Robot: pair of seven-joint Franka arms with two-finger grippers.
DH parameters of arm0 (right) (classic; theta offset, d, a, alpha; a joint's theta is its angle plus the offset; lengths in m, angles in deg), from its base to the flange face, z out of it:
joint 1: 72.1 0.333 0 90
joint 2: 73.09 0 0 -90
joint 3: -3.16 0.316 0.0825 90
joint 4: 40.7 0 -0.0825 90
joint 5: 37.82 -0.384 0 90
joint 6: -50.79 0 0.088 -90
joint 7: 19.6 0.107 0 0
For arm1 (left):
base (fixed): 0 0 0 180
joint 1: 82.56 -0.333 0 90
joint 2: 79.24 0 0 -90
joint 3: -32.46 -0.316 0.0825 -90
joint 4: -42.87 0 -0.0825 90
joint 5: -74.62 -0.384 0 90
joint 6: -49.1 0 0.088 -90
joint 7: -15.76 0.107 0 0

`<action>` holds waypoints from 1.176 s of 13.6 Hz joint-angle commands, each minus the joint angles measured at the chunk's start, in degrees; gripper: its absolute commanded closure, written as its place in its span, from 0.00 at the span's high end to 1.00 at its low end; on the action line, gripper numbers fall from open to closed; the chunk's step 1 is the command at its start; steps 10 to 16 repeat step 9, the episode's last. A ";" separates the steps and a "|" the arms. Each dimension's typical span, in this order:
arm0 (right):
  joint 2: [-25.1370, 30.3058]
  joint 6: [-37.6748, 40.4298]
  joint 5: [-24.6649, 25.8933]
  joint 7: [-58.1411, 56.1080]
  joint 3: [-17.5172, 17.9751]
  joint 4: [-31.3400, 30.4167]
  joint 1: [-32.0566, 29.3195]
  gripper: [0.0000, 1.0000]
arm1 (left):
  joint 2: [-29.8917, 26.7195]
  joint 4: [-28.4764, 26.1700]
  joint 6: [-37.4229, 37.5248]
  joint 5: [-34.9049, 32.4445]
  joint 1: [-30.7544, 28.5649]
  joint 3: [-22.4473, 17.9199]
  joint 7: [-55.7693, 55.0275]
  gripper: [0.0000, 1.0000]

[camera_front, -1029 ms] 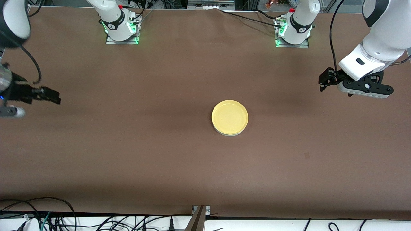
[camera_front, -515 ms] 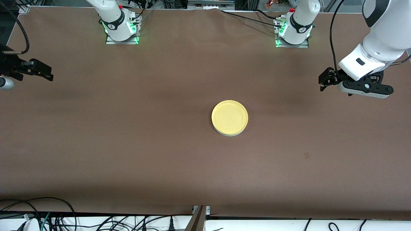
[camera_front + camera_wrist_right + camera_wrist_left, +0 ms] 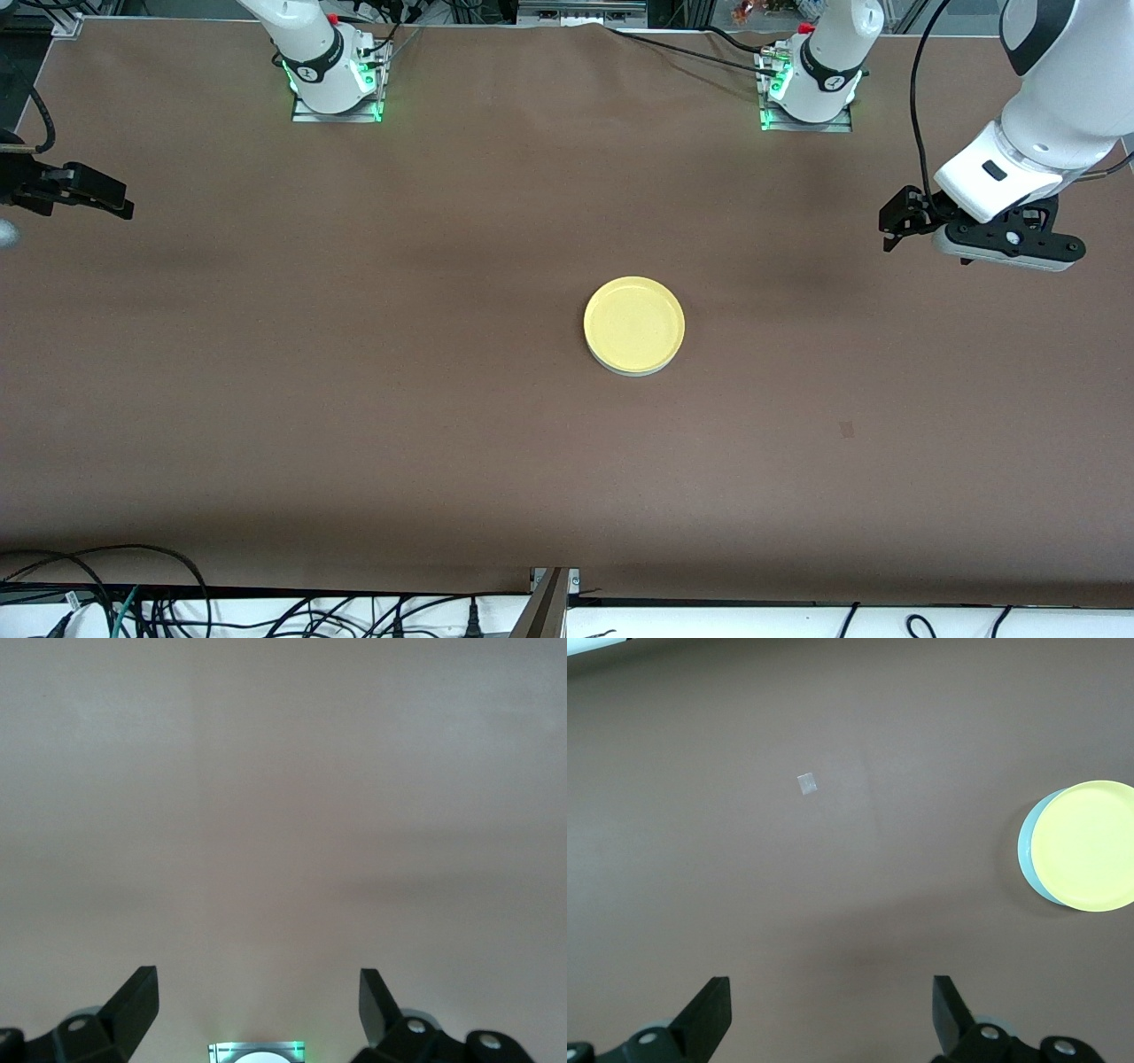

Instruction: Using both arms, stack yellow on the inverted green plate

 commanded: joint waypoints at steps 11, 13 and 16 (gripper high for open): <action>-0.93 1.04 -3.41 -1.28 -0.27 0.90 -1.33 1.00 | -0.77 0.21 0.99 -1.69 -0.27 0.33 0.49 1.00; -0.93 1.04 -3.41 -1.28 -0.27 0.90 -1.33 1.00 | -0.77 0.21 0.99 -1.69 -0.27 0.33 0.49 1.00; -0.93 1.04 -3.41 -1.28 -0.27 0.90 -1.33 1.00 | -0.77 0.21 0.99 -1.69 -0.27 0.33 0.49 1.00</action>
